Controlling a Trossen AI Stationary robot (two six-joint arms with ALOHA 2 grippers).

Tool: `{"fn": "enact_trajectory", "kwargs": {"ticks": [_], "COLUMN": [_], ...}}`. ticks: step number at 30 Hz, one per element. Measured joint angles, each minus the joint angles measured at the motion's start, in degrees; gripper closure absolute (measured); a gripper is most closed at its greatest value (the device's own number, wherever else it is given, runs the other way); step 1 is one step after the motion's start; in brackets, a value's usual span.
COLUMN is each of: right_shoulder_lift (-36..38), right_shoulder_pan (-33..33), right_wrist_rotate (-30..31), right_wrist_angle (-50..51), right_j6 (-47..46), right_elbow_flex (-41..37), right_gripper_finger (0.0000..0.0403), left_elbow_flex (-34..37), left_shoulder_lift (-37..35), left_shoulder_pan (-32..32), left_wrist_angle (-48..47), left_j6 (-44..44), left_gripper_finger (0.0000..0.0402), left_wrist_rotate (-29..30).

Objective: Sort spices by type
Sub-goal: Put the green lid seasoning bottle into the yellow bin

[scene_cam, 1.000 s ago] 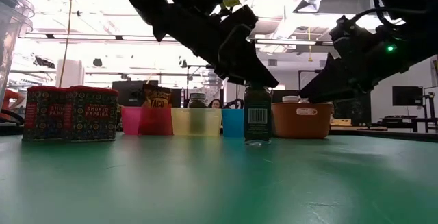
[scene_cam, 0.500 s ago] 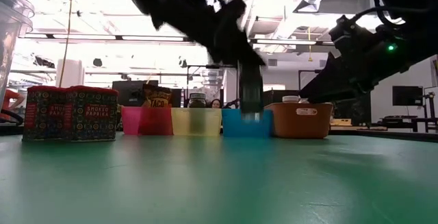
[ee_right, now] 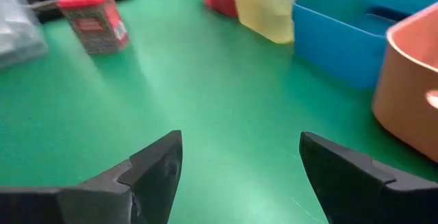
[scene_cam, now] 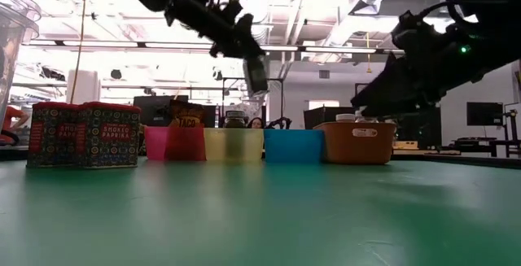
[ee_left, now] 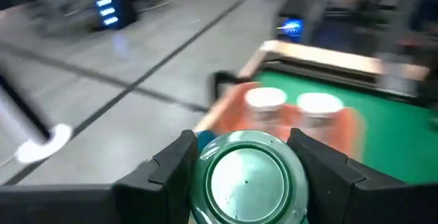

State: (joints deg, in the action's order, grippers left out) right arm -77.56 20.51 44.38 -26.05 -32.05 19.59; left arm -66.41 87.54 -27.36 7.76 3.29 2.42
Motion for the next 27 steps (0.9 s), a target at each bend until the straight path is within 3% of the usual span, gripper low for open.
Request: {"fn": "enact_trajectory", "kwargs": {"ticks": [9,18,27], "right_shoulder_lift": [0.0,0.0,0.0], "right_shoulder_pan": [0.1,0.1,0.1], "right_wrist_rotate": [-1.1,-1.1,-1.5], "right_wrist_angle": [-3.5,-3.1,-2.7], "right_j6": [2.0,2.1,2.7], "right_elbow_flex": [0.0,0.0,0.0], "right_gripper_finger": [0.0085,0.0085,0.0085], "left_elbow_flex": [-2.1,-2.1,-1.8], "left_shoulder_lift": [6.3,14.4,15.6], "left_shoulder_pan": [-10.5,-10.0,-9.1], "left_wrist_angle": [-1.3,-0.8,-0.9], "left_j6": [-1.4,-0.9,-0.9], "left_gripper_finger": [0.0209,0.0209,0.0209], "left_wrist_rotate": [1.5,4.2,6.6]}}
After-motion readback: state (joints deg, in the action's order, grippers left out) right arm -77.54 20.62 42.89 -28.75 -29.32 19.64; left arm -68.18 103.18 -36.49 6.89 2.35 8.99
